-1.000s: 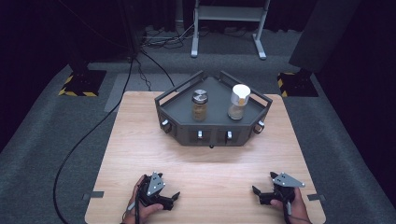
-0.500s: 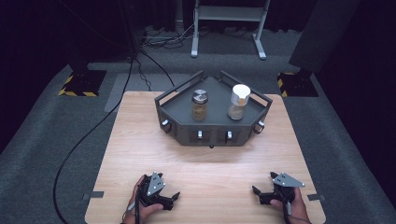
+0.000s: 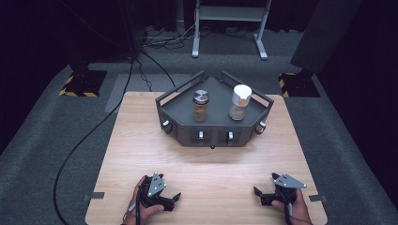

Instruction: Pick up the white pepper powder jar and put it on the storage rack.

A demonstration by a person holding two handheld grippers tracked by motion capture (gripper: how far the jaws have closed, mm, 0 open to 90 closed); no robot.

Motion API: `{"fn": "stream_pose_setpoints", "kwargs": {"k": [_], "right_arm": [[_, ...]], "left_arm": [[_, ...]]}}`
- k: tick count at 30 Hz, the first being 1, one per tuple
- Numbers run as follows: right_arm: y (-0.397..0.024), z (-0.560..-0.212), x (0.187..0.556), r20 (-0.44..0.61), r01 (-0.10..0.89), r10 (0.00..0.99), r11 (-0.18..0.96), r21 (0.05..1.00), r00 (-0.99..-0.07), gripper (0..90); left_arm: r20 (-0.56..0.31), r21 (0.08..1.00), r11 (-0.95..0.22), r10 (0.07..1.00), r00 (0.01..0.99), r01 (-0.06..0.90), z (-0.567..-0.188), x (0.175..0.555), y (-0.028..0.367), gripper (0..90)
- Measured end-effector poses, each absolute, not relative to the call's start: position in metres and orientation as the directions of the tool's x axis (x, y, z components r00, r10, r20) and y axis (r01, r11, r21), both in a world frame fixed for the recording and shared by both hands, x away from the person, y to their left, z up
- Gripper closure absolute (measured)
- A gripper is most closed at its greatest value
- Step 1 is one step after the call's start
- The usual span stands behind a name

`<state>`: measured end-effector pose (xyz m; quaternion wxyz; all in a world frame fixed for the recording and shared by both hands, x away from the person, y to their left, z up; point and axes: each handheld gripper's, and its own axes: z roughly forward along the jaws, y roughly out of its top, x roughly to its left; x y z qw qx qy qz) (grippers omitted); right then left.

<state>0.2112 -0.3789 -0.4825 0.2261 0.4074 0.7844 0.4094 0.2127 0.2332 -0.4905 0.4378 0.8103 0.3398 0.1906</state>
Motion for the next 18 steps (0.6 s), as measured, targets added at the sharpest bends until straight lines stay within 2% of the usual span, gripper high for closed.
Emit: {"fn": "stream_pose_setpoints", "kwargs": {"k": [18], "right_arm": [[-0.3795,-0.4823,0.2108,-0.019,0.455,0.823,0.333,0.826,-0.568,0.2]], "left_arm": [[0.010,0.839,-0.384,0.719,0.695,0.385,-0.4906,0.2122,0.2329,1.5]]}}
